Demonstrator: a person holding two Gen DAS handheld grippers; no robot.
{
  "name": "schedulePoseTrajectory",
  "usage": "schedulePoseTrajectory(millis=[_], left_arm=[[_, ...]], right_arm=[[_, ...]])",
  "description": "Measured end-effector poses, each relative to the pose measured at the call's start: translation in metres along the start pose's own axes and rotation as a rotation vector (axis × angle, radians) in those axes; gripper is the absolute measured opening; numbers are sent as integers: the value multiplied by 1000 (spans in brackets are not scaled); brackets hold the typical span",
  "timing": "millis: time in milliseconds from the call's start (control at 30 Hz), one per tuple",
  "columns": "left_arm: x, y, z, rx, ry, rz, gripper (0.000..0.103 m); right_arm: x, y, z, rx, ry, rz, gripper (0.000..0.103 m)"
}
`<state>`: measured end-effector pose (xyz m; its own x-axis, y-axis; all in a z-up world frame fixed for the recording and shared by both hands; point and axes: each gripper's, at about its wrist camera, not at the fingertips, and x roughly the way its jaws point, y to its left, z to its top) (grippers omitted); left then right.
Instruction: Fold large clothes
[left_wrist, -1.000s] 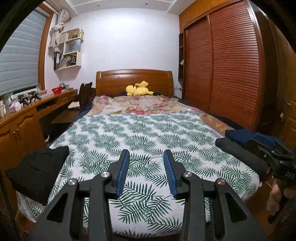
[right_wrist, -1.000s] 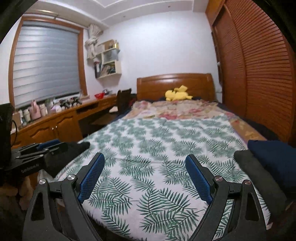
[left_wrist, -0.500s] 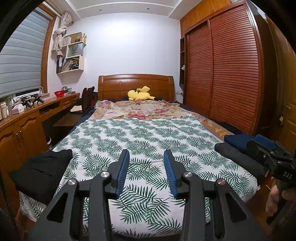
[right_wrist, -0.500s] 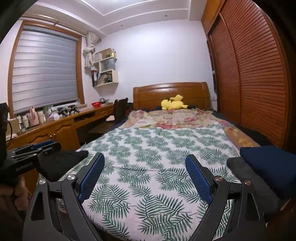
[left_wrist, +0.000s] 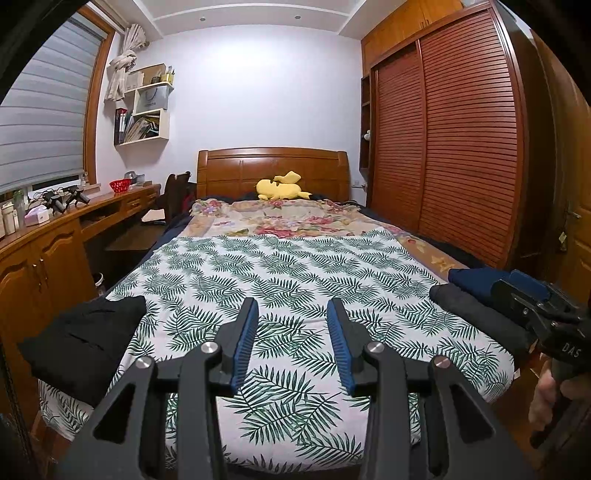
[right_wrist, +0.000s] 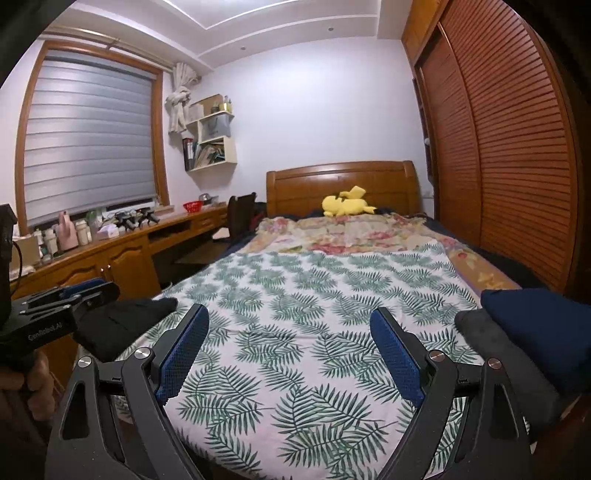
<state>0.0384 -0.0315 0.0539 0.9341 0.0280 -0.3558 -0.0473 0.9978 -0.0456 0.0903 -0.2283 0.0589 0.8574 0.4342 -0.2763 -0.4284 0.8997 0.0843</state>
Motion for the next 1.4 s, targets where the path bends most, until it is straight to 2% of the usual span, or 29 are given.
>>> schedulePoseTrajectory(millis=[1400], left_arm=[[-3,1,0,2,-5,5,38]], right_arm=[[0,0,-1,2,1,1,91]])
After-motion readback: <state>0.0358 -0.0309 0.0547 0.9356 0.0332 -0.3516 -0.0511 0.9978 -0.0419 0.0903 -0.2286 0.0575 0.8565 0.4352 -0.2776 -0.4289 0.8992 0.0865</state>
